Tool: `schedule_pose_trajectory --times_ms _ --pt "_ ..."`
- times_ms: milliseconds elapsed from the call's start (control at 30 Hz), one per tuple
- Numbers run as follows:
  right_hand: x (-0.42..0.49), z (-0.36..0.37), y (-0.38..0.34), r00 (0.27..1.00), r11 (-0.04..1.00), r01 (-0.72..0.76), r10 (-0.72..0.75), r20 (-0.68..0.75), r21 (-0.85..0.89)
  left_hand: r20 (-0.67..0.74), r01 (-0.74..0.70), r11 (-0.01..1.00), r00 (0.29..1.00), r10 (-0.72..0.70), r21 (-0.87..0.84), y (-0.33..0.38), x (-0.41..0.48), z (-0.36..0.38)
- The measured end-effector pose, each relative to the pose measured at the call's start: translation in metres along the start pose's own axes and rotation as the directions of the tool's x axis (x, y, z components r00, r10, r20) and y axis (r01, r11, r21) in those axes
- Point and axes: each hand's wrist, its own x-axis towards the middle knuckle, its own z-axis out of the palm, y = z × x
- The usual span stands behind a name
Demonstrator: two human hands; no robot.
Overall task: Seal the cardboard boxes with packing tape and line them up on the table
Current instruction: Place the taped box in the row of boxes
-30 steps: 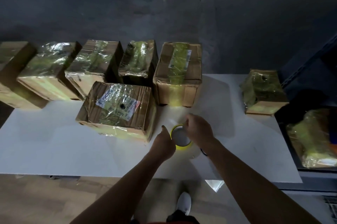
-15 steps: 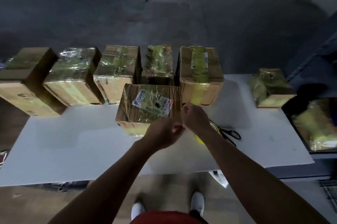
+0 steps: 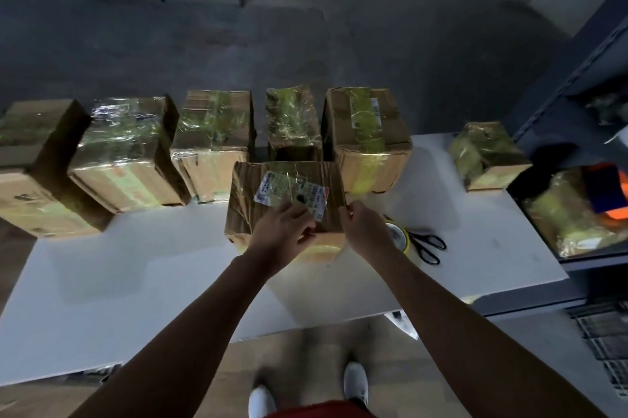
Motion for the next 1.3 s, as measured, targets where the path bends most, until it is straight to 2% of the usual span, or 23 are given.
schedule_pose_trajectory --times_ms 133,233,367,433,533,767,867,933,1000,1100,1200,1300 --pt "0.001 0.001 0.004 0.998 1.000 -0.014 0.014 0.057 -0.001 0.049 -0.028 0.996 0.999 0.024 0.085 0.003 0.006 0.006" --pt "0.001 -0.002 0.006 0.989 1.000 -0.029 0.028 0.144 0.007 0.105 -0.036 0.994 0.994 0.026 0.100 0.005 0.010 0.006" --pt "0.005 -0.006 0.006 0.975 0.999 -0.034 0.026 0.221 0.032 0.115 0.001 0.996 0.993 -0.011 0.090 0.000 0.014 0.001" --pt "0.007 -0.008 0.007 0.967 0.999 -0.028 0.017 0.255 0.043 0.143 0.071 0.984 0.985 -0.095 0.164 -0.012 0.011 0.000" --pt "0.010 -0.011 0.004 0.954 0.999 -0.009 -0.001 0.300 0.031 0.210 0.245 0.935 0.930 -0.302 0.257 -0.023 0.003 -0.005" --pt "0.025 -0.029 -0.005 0.909 0.999 0.048 -0.036 0.415 -0.019 0.268 0.343 0.870 0.854 -0.446 0.353 0.029 -0.008 0.002" --pt "0.033 -0.032 -0.009 0.882 1.000 0.012 -0.011 0.471 0.002 0.217 0.346 0.894 0.885 -0.411 0.284 0.026 0.000 -0.012" --pt "0.037 -0.034 -0.013 0.868 1.000 0.000 0.014 0.496 -0.028 0.138 0.415 0.901 0.892 -0.431 0.128 0.008 0.015 -0.027" --pt "0.040 -0.034 -0.015 0.866 0.999 -0.006 0.032 0.499 -0.053 0.152 0.484 0.867 0.854 -0.498 0.121 -0.012 0.028 -0.035" --pt "0.039 -0.031 -0.012 0.872 0.999 -0.041 0.044 0.487 -0.018 0.335 0.533 0.818 0.747 -0.575 0.218 -0.032 0.035 -0.035" --pt "0.038 -0.027 -0.010 0.883 0.998 -0.064 0.046 0.467 0.023 0.333 0.539 0.787 0.714 -0.616 0.301 -0.038 0.041 -0.040" --pt "0.037 -0.025 -0.012 0.931 0.994 -0.010 -0.029 0.365 0.105 0.326 0.588 0.714 0.637 -0.699 0.381 -0.028 0.041 -0.047"
